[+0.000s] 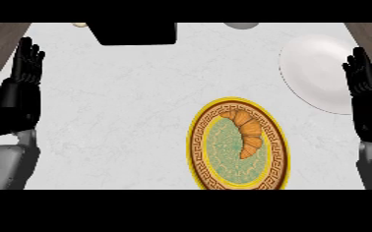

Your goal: Pick the croissant from the plate and place it in the plate

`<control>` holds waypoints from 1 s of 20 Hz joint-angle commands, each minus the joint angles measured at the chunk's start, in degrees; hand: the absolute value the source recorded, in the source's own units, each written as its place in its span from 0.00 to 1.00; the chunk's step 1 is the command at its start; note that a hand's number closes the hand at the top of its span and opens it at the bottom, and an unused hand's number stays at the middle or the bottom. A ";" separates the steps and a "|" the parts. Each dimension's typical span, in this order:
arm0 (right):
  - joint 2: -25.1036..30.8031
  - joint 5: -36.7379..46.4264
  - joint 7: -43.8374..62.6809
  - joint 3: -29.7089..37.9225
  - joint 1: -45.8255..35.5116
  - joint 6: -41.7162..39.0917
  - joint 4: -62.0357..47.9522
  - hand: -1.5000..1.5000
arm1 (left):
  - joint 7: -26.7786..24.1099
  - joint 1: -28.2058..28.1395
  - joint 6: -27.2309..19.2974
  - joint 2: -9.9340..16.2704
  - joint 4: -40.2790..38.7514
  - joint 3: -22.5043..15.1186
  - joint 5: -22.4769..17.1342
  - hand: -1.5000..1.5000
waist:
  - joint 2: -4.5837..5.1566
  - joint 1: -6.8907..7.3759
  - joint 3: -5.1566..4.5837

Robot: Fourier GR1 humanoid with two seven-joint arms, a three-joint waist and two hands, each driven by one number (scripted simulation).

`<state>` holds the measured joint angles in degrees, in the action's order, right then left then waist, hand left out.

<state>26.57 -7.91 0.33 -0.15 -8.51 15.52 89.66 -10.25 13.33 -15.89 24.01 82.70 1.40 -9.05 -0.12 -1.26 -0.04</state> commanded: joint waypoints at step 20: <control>-20.64 -8.92 -14.08 -11.11 25.07 -0.28 27.64 0.00 | 1.54 -19.60 6.89 4.51 2.05 -3.92 7.85 0.50 | -0.04 1.01 0.05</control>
<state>3.96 -17.32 -13.31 -7.83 9.81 19.75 113.72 -8.77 -5.25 -10.65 27.45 83.77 -4.00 -0.90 -0.21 -0.22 0.02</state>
